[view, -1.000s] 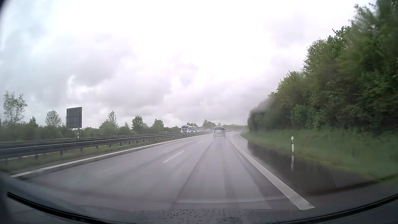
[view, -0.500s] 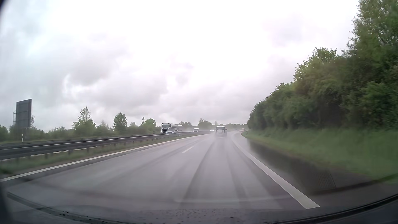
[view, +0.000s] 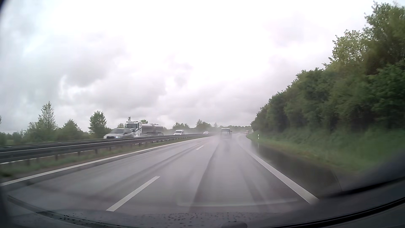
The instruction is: Follow the waypoints while adhering to traffic rules and regulations
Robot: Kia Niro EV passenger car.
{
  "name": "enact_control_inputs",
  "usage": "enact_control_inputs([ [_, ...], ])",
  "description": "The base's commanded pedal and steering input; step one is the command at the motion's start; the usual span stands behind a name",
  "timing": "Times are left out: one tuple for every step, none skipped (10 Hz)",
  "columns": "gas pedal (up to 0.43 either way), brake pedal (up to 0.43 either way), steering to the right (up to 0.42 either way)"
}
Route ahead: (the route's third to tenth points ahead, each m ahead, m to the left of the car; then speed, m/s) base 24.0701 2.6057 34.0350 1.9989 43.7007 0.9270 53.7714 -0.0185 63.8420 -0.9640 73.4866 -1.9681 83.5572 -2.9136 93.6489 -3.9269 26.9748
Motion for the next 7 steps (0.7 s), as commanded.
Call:
enact_control_inputs([
  [0.311, 0.0, 0.013],
  [0.311, 0.0, 0.012],
  [0.311, 0.0, 0.012],
  [0.311, 0.0, 0.012],
  [0.311, 0.0, 0.011],
  [0.311, 0.0, 0.011],
  [0.311, 0.0, 0.011],
])
